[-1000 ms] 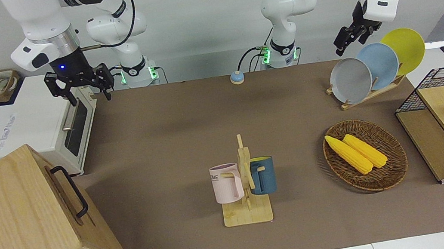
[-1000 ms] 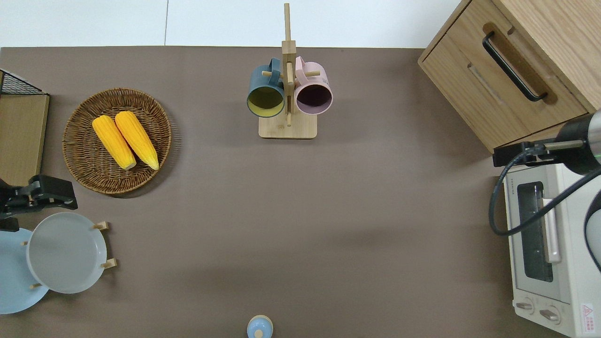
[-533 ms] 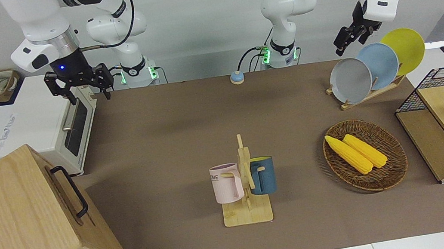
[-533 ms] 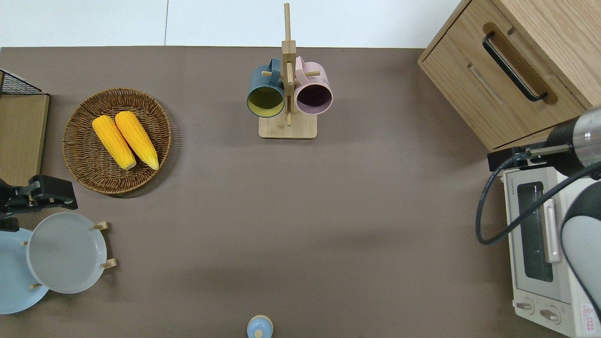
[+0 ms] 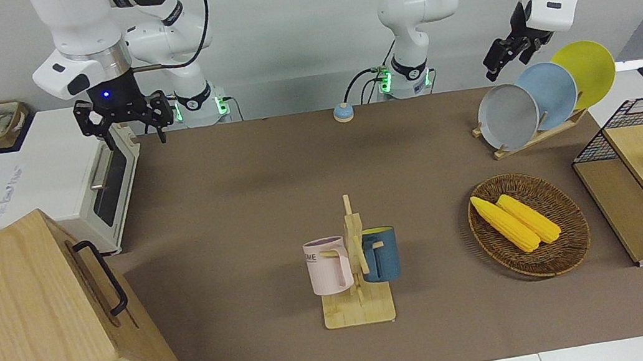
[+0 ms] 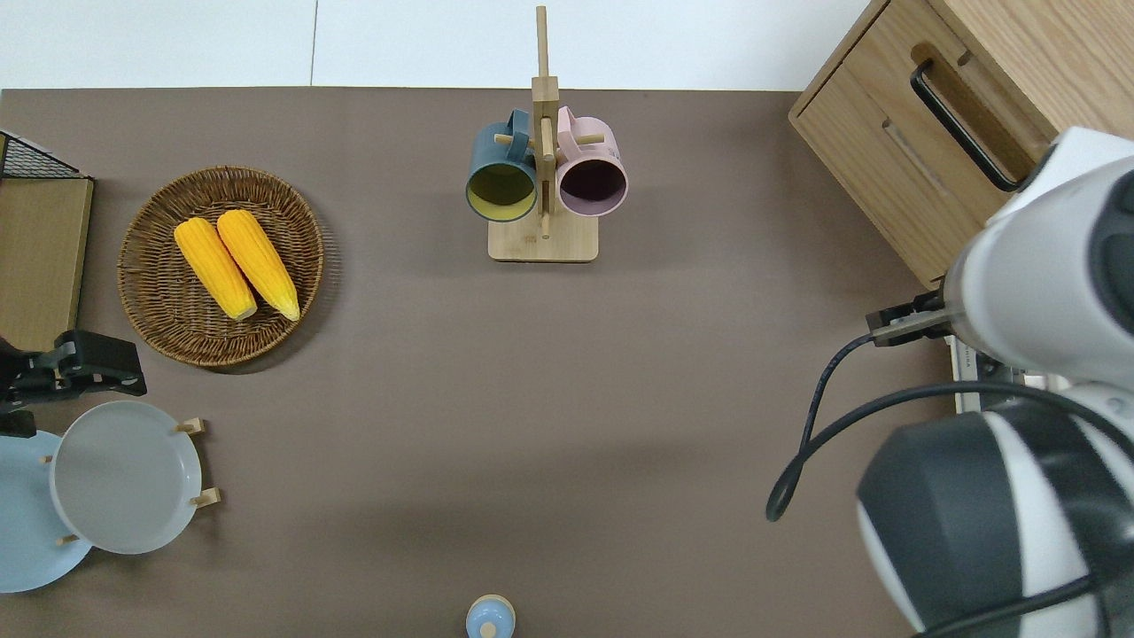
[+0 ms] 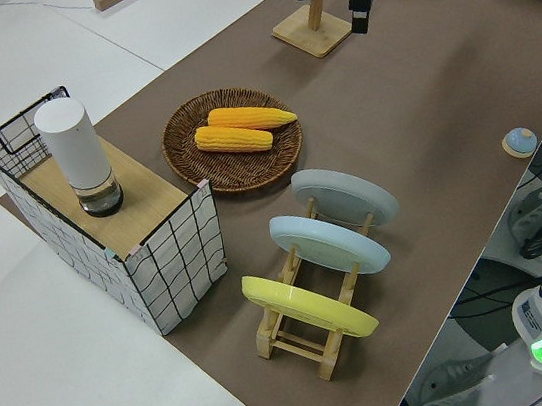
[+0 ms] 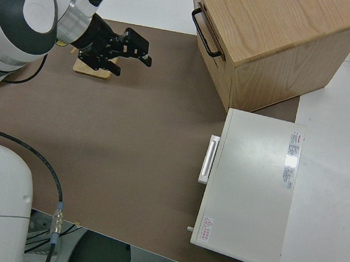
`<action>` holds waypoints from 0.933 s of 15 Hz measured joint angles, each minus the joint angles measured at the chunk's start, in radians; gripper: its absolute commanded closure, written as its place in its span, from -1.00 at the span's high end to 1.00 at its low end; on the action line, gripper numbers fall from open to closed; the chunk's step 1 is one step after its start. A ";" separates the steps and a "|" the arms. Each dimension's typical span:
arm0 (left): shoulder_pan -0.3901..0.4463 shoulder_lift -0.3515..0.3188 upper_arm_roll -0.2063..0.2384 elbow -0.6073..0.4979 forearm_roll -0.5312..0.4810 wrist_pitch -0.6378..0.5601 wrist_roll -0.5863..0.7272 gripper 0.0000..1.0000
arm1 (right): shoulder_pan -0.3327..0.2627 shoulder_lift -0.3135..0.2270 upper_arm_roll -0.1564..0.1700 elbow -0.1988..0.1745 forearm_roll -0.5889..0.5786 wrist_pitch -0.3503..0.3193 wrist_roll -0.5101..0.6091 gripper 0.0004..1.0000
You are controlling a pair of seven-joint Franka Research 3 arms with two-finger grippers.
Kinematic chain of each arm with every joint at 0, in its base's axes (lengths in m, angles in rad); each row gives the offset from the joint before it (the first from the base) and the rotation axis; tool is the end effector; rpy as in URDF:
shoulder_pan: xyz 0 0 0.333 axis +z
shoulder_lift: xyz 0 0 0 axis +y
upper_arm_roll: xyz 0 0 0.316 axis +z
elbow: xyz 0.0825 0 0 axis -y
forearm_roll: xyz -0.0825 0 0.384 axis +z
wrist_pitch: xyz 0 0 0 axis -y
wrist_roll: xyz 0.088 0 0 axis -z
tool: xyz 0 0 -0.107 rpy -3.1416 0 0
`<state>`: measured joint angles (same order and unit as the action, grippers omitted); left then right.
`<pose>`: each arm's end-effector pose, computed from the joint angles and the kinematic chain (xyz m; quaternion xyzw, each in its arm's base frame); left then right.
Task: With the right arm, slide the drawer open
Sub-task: 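Raise the right arm and swing the right gripper toward the drawer handle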
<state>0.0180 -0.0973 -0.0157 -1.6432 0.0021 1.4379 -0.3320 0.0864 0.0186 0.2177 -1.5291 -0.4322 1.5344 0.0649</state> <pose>0.5092 0.0010 0.6317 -0.9846 -0.1663 0.0530 0.0106 0.5452 0.1214 0.6408 0.9709 0.1102 0.0328 0.2099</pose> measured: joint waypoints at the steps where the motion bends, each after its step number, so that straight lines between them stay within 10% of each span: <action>1: 0.000 0.000 0.000 0.000 0.000 0.000 0.000 0.99 | 0.001 0.007 0.028 -0.004 -0.058 -0.009 0.000 0.97; 7: 0.000 0.000 0.000 0.000 0.000 0.000 0.000 0.99 | 0.007 0.088 0.169 -0.057 -0.364 -0.039 0.115 0.97; 14: 0.000 0.000 0.000 0.000 0.000 0.000 0.000 0.99 | 0.076 0.193 0.200 -0.103 -0.660 -0.094 0.207 0.97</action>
<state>0.0180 -0.0973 -0.0157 -1.6432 0.0021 1.4379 -0.3320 0.1626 0.2111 0.4173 -1.6321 -1.0923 1.4405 0.2721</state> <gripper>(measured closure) 0.004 0.013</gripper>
